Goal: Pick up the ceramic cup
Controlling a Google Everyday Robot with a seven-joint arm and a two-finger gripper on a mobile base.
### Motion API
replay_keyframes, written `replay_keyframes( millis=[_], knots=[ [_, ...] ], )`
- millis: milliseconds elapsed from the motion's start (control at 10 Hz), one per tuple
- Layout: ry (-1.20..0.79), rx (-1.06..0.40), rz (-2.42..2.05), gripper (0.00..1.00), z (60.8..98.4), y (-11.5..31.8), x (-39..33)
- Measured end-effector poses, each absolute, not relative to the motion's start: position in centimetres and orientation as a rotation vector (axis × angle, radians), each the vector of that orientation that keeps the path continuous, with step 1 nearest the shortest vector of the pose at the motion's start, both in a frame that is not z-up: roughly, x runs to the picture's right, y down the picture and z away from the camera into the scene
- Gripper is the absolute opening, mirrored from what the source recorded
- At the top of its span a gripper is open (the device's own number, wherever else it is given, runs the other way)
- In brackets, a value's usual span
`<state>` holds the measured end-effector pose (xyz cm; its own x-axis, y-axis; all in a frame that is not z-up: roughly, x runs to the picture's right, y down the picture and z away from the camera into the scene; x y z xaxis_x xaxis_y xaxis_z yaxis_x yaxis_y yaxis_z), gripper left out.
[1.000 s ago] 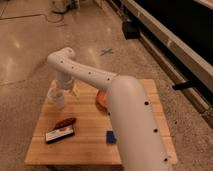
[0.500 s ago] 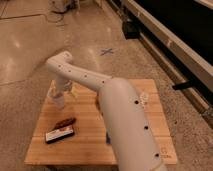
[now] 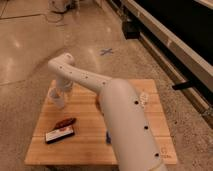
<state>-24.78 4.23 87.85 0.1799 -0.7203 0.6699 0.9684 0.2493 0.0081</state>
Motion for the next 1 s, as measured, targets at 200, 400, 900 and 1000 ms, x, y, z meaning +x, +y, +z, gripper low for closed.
replay_keyframes(
  millis=[200, 400, 900, 1000],
  knots=[
    [-0.66, -0.461, -1.247, 0.03, 87.2, 3.9, -24.5],
    [-0.689, -0.434, -1.23, 0.0, 86.1, 2.8, -24.0],
    [-0.734, -0.318, -1.232, 0.0, 81.9, -1.1, -21.1],
    [-0.736, -0.315, -1.235, 0.0, 81.7, -1.2, -21.0]
  ],
)
